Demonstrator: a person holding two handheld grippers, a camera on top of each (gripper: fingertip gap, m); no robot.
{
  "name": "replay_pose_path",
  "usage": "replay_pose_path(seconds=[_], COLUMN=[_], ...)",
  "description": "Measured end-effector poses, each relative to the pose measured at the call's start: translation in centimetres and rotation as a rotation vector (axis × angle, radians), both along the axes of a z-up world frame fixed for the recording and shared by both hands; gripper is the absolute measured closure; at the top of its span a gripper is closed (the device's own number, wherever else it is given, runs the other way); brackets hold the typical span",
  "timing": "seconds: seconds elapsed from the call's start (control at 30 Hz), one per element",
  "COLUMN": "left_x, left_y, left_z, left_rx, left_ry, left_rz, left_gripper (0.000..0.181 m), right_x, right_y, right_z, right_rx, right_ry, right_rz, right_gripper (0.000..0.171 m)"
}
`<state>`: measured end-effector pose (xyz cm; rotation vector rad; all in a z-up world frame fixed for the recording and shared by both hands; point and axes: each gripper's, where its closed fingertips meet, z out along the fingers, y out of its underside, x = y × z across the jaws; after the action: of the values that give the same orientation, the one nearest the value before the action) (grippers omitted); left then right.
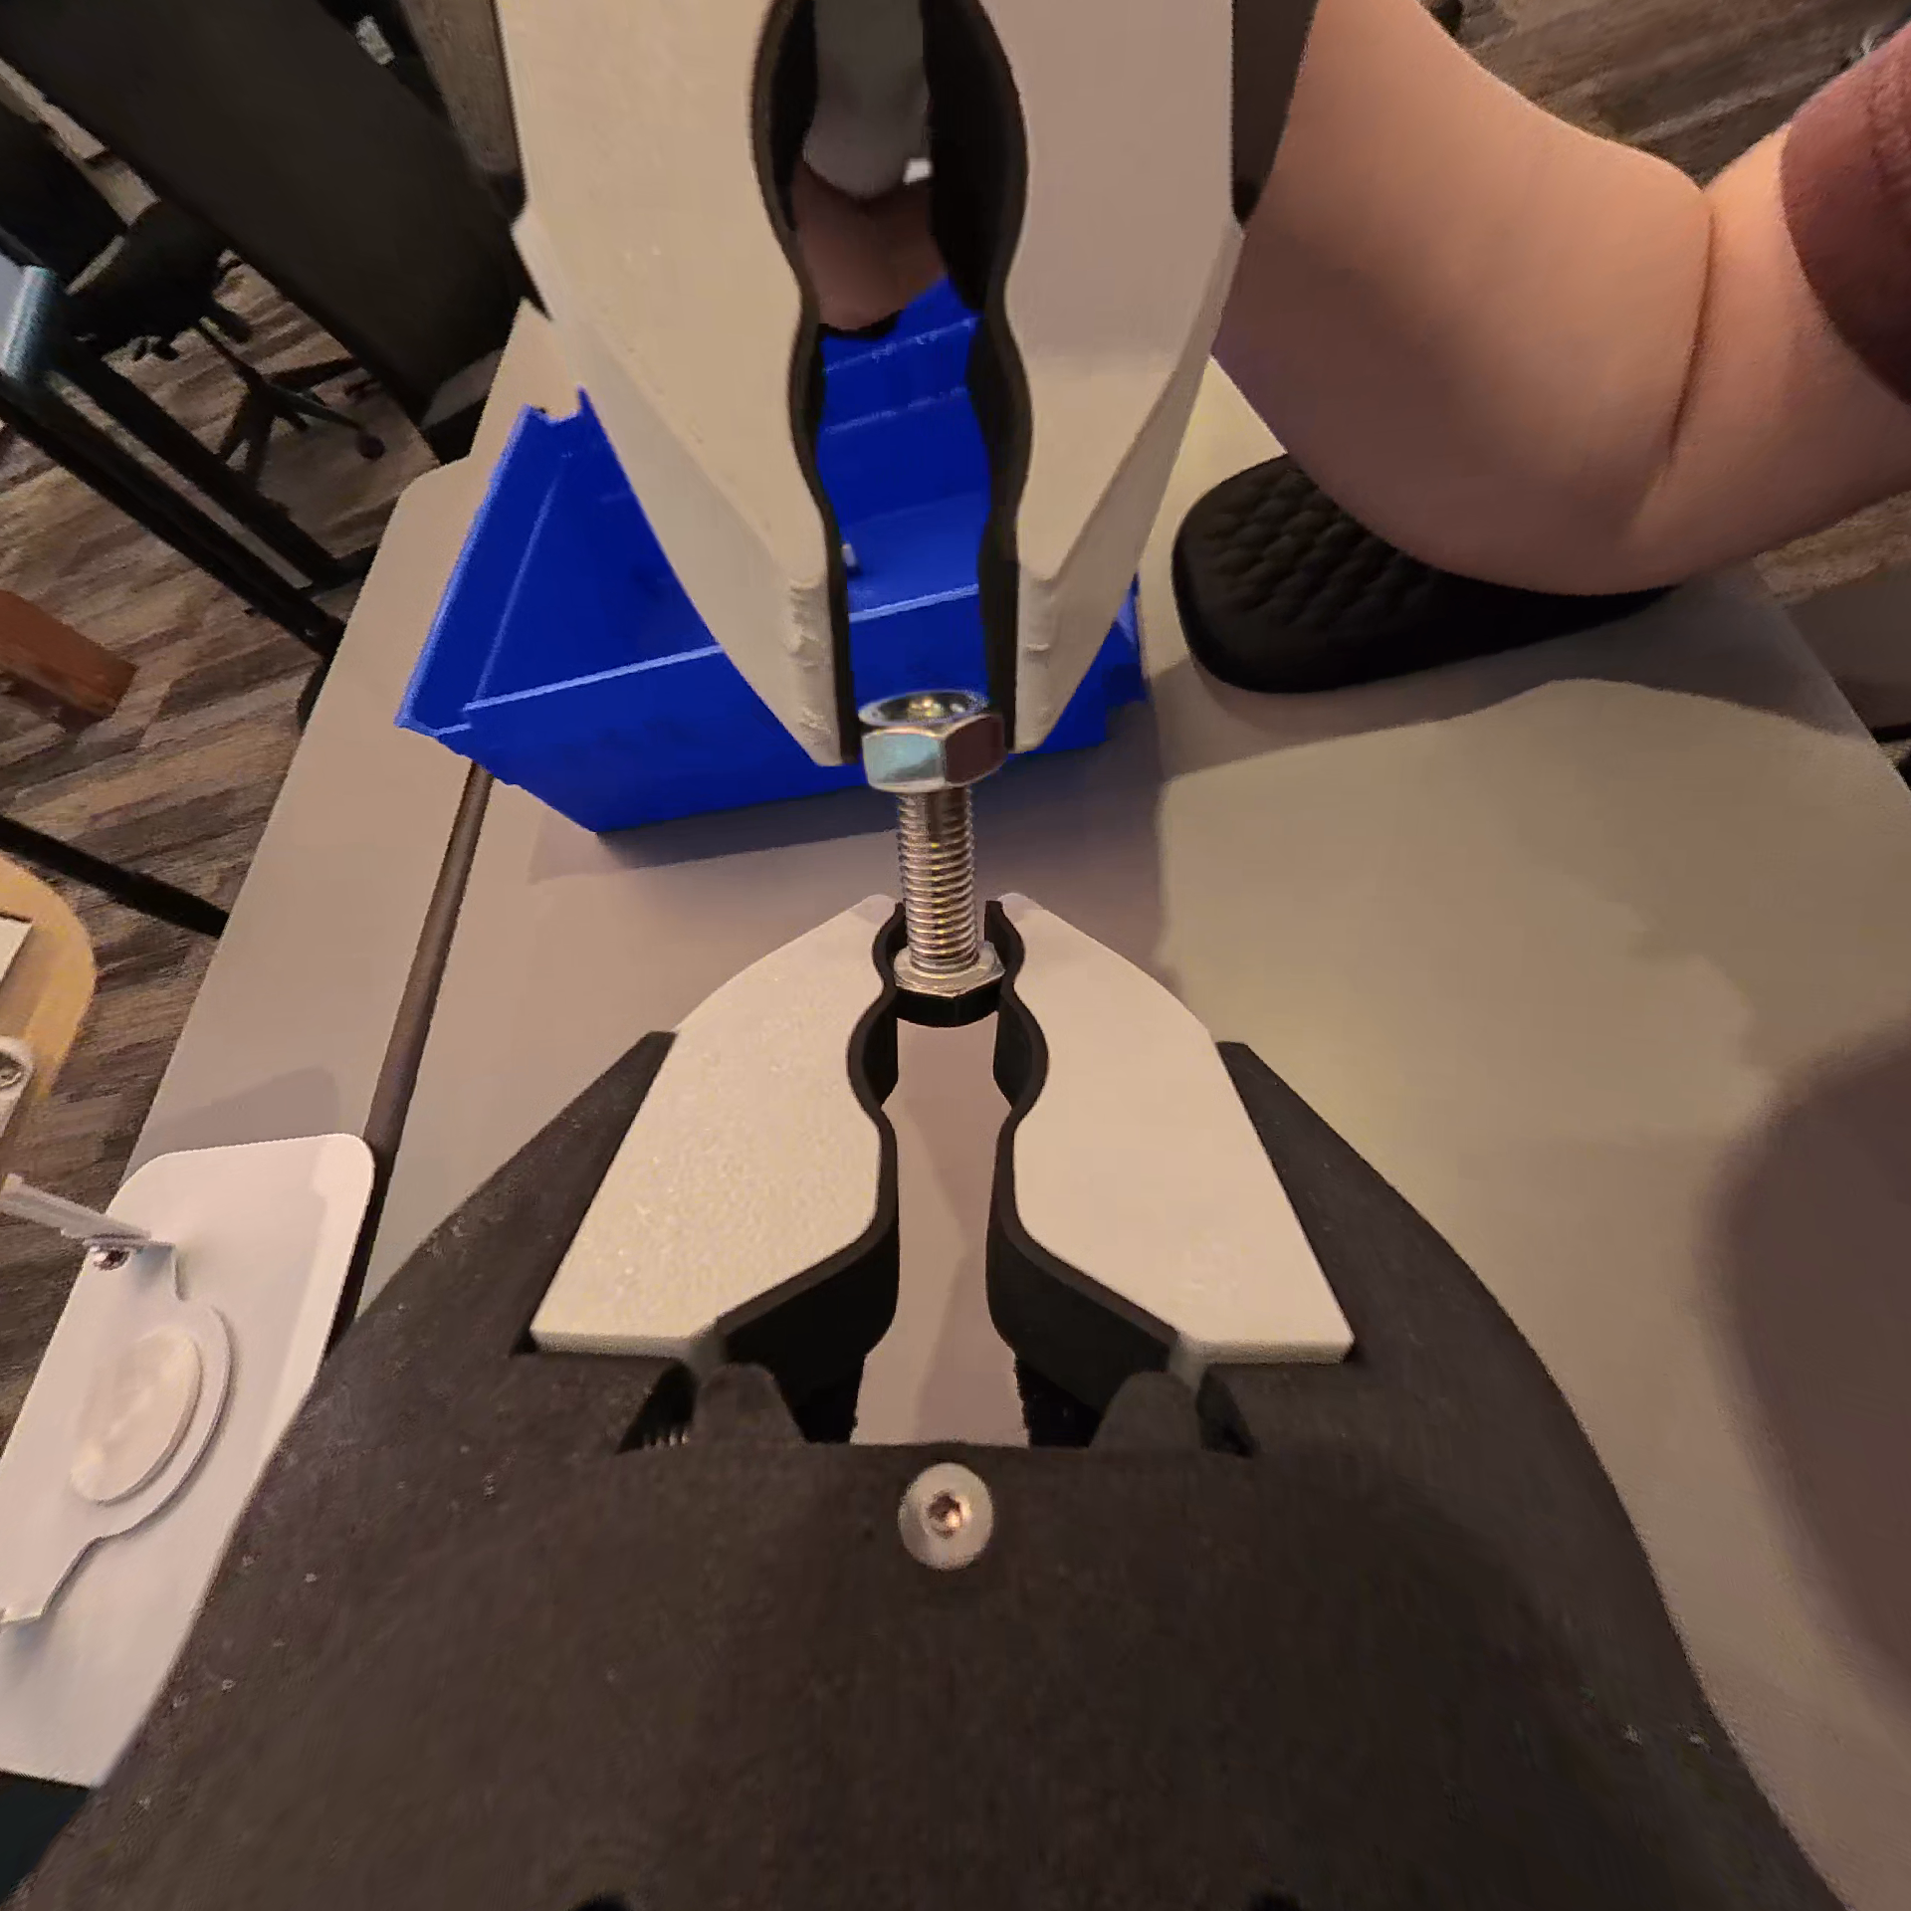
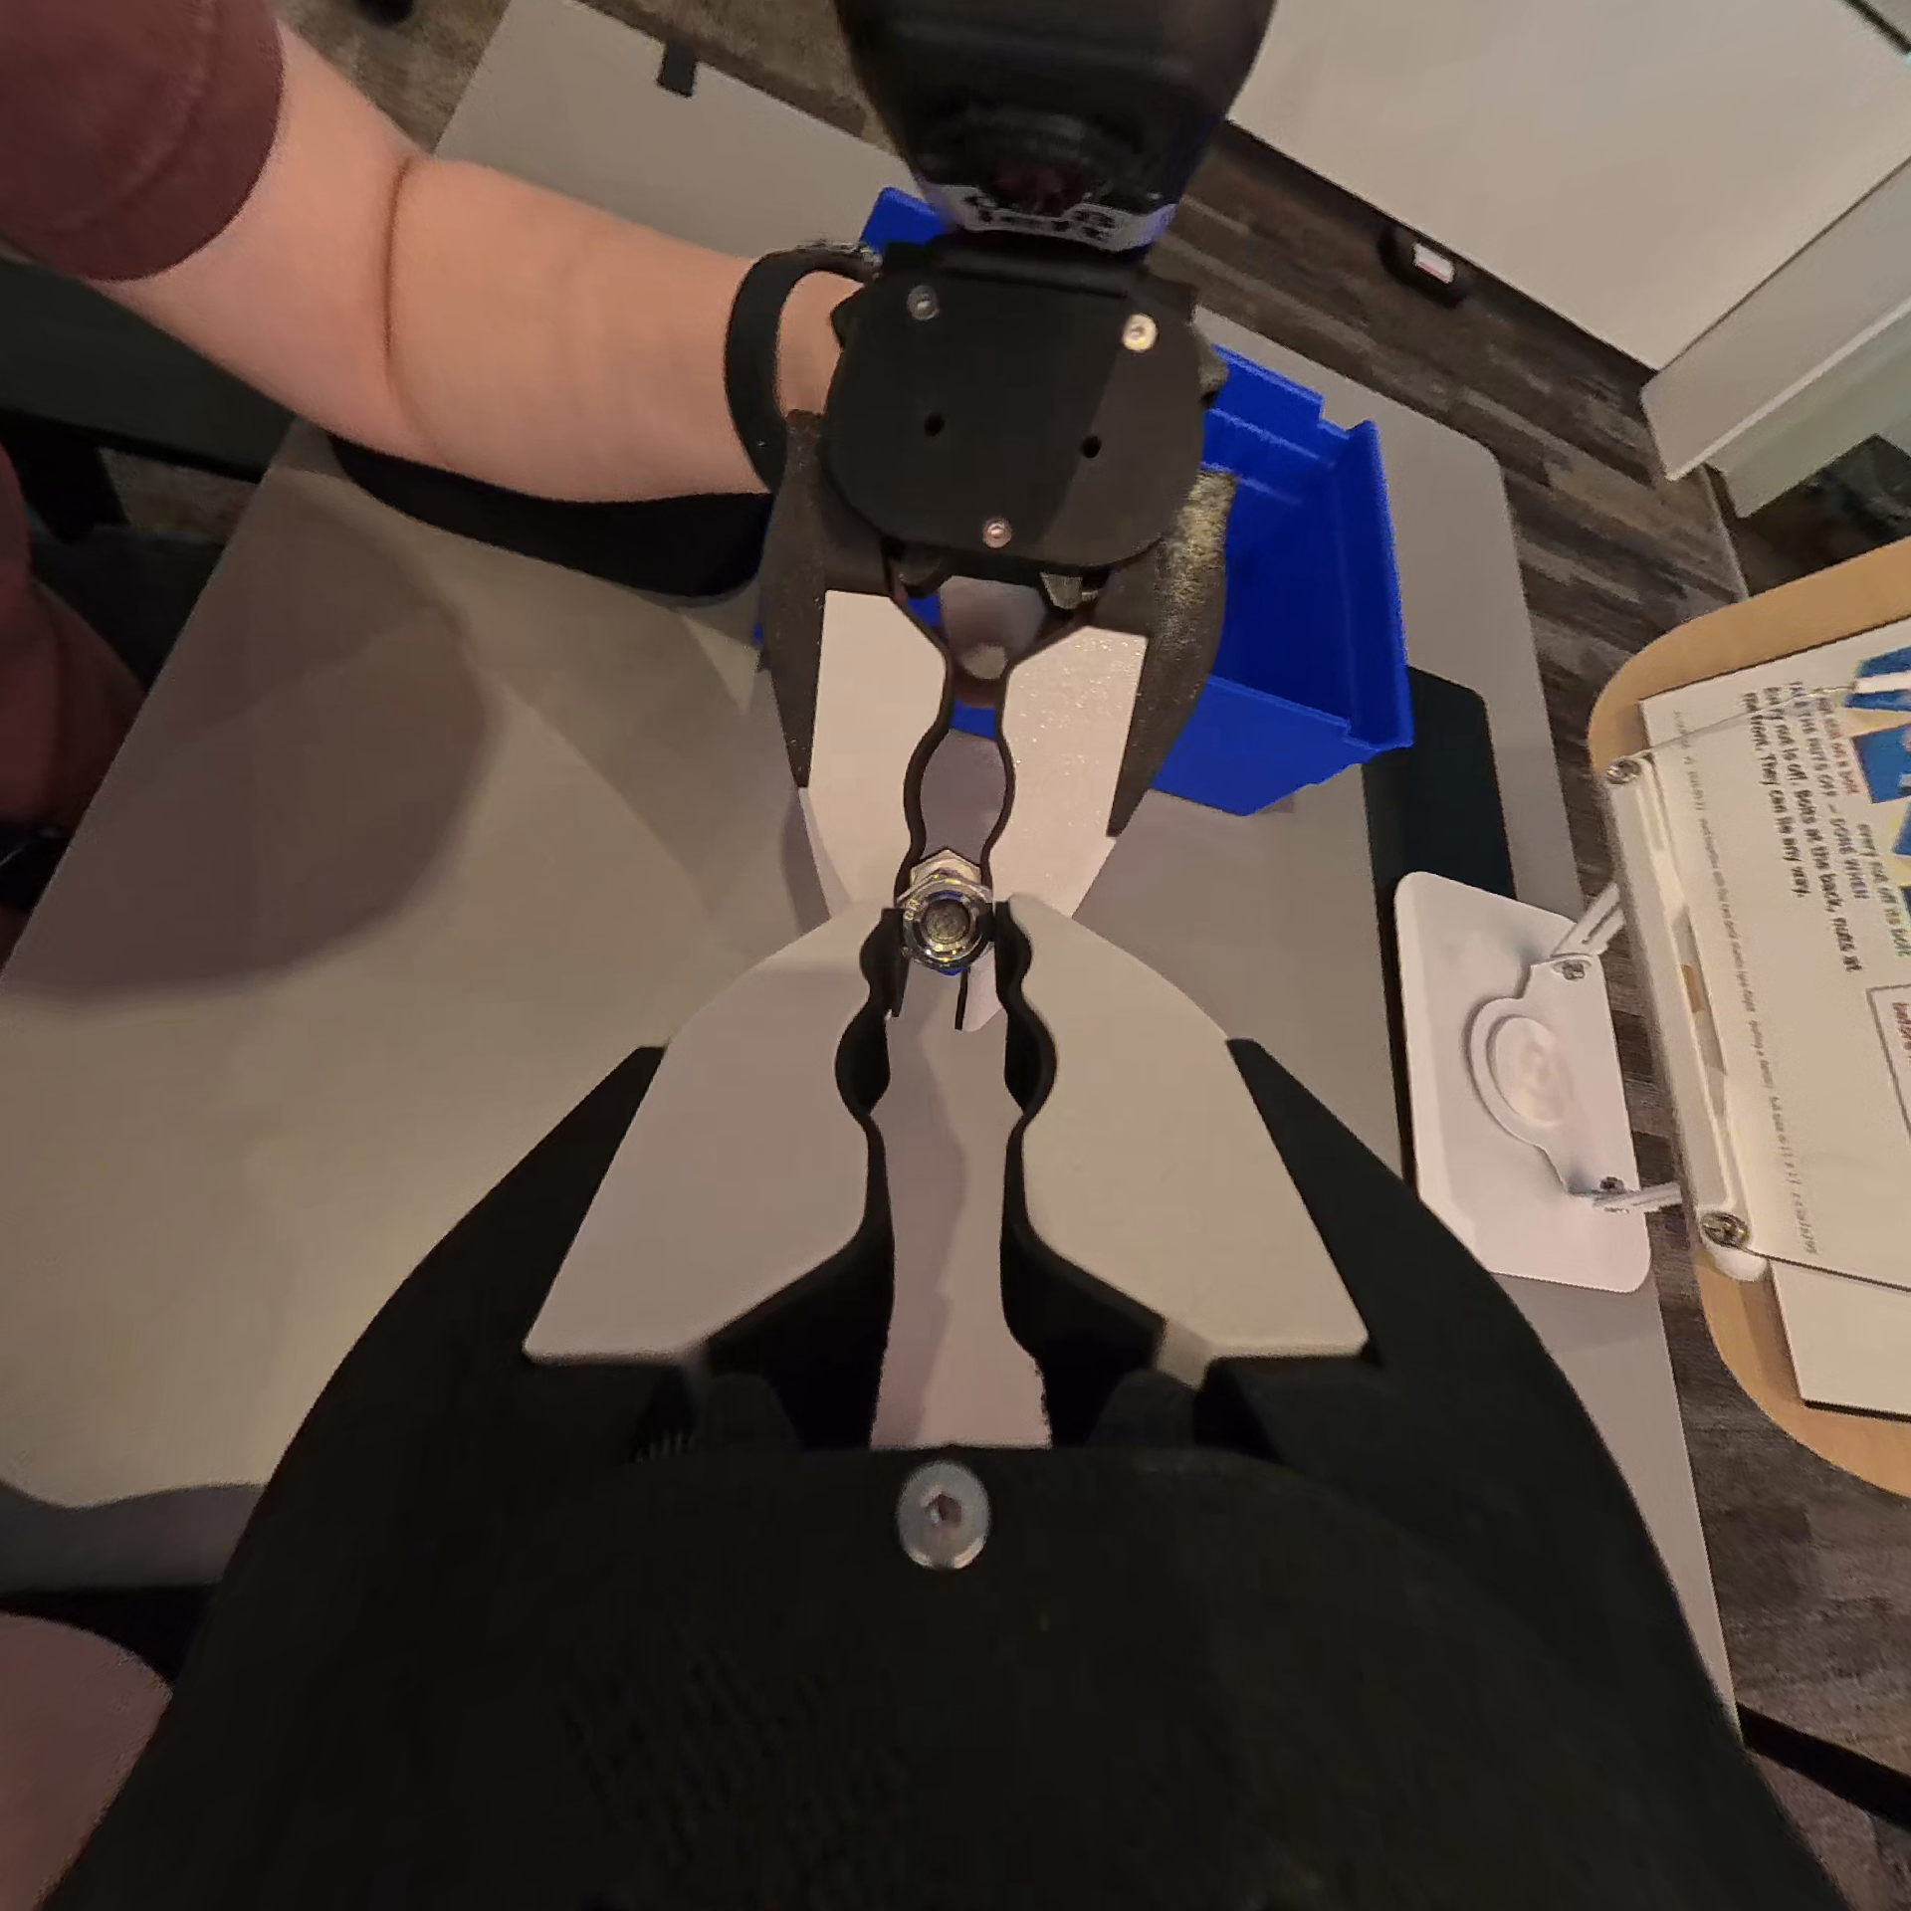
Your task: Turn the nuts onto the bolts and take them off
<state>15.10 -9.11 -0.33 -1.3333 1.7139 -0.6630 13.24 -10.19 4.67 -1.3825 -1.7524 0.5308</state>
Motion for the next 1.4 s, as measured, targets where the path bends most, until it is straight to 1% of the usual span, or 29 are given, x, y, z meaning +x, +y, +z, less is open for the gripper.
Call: replay_pose_path(seconds=[0.1, 0.13, 0.17, 0.27, 0.33, 0.4, 0.47, 0.57, 0.63, 0.67, 0.73, 0.8, 0.87, 0.93, 1.0, 1.03, 1.1, 1.17, 1.23, 1.4], left_x=[0.1, 0.1, 0.2, -0.1, -0.4, -0.9, -1.4, -1.8, -1.9, -1.8, -1.6, -1.6, -1.6, -1.4, -1.2, -1.2, -1.2, -1.4, -1.6, -1.6], left_y=[-1.2, -1.5, -1.3, 0.1, 1.5, 2.8, 3.6, 4.4, 4.5, 4.6, 4.2, 4.1, 3.9, 3.4, 2.1, 1.9, 1.5, 2.0, 2.1, 1.6], left_z=[-0.3, -0.3, -0.2, 0.1, 0.4, 0.8, 1.0, 0.9, 0.8, 1.1, 1.8, 2.7, 3.8, 5.4, 7.2, 7.8, 8.5, 8.6, 8.7, 9.3], left_rx=[-0.013, -0.016, -0.007, 0.016, 0.035, 0.058, 0.051, 0.071, 0.085, 0.084, 0.053, 0.038, 0.017, -0.007, -0.049, -0.072, -0.095, -0.082, -0.076, -0.08], left_ry=[0.015, 0.014, 0.009, 0.018, 0.023, 0.018, 0.015, 0.03, 0.034, 0.015, -0.036, -0.093, -0.167, -0.279, -0.398, -0.441, -0.488, -0.49, -0.499, -0.539], left_rz=[-0.066, -0.083, -0.068, 0.027, 0.116, 0.209, 0.261, 0.302, 0.306, 0.304, 0.283, 0.268, 0.252, 0.212, 0.131, 0.125, 0.105, 0.129, 0.136, 0.104], left_gripper=[0.168, 0.168, 0.168, 0.168, 0.168, 0.168, 0.168, 0.168, 0.168, 0.168, 0.168, 0.168, 0.168, 0.168, 0.168, 0.168, 0.168, 0.168, 0.168, 0.168], right_x=[0.0, 0.1, 0.1, 0.0, -0.2, -0.6, -0.9, -1.2, -1.3, -1.4, -1.6, -1.6, -2.0, -2.6, -3.5, -4.0, -4.9, -5.6, -5.9, -5.4], right_y=[-1.1, -1.1, -0.8, 0.6, 1.8, 3.0, 3.8, 4.3, 4.3, 4.3, 4.2, 4.1, 3.5, 2.7, 1.9, 1.4, 0.5, -0.4, -0.5, 0.1], right_z=[-0.2, -0.1, 0.0, 0.2, 0.5, 0.9, 1.0, 0.8, 0.9, 1.3, 2.4, 3.9, 5.4, 6.7, 7.4, 7.6, 8.0, 8.2, 8.2, 8.7], right_rx=[-0.001, -0.003, -0.009, -0.101, -0.238, -0.376, -0.487, -0.494, -0.441, -0.404, -0.329, -0.249, -0.16, -0.071, -0.039, -0.036, -0.052, -0.092, -0.105, -0.049], right_ry=[-0.008, -0.006, -0.005, 0.012, 0.046, 0.125, 0.185, 0.199, 0.193, 0.203, 0.246, 0.307, 0.385, 0.478, 0.562, 0.598, 0.65, 0.675, 0.68, 0.697], right_rz=[0.062, 0.061, 0.036, -0.096, -0.225, -0.334, -0.393, -0.409, -0.402, -0.388, -0.353, -0.321, -0.239, -0.141, -0.061, -0.026, 0.029, 0.075, 0.073, 0.025], right_gripper=[0.153, 0.153, 0.153, 0.153, 0.153, 0.153, 0.153, 0.153, 0.153, 0.15, 0.133, 0.128, 0.117, 0.107, 0.099, 0.095, 0.093, 0.093, 0.09, 0.091])
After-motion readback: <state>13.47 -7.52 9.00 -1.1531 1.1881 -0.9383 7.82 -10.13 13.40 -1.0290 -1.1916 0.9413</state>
